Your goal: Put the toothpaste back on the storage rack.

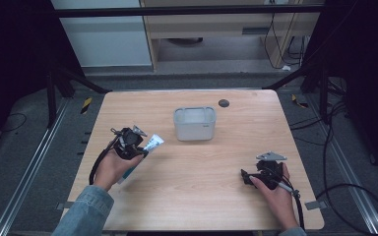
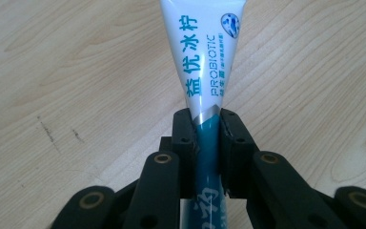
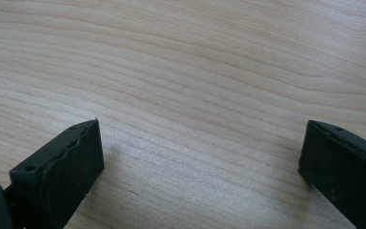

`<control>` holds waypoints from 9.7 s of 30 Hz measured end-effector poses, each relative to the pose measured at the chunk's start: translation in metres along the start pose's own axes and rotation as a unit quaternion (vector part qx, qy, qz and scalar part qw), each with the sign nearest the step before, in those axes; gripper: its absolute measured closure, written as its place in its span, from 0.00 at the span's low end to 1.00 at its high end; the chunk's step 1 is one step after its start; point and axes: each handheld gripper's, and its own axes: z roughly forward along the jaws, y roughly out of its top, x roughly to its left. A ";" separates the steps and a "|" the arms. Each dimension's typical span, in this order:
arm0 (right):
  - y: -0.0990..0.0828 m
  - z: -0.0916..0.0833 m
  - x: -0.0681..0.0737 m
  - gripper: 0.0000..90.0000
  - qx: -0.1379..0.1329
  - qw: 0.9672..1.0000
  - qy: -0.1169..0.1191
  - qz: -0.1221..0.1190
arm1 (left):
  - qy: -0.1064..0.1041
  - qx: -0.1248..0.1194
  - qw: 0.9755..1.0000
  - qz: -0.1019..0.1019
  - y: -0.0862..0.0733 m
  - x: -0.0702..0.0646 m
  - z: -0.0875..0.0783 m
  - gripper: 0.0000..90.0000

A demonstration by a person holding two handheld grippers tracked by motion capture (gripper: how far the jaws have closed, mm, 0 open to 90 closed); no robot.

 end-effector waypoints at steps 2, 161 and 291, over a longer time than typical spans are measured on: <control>0.000 0.000 0.000 0.02 0.000 1.000 0.000 0.000 | 0.001 -0.005 1.000 0.000 0.001 0.001 -0.002 0.87; 0.000 0.000 0.000 0.03 -0.002 1.000 0.003 -0.009 | 0.039 -0.291 0.955 0.044 0.199 -0.048 -0.025 0.87; 0.000 -0.001 0.001 0.03 -0.001 1.000 0.005 -0.008 | 0.006 -0.283 0.959 0.036 0.172 -0.033 0.060 0.87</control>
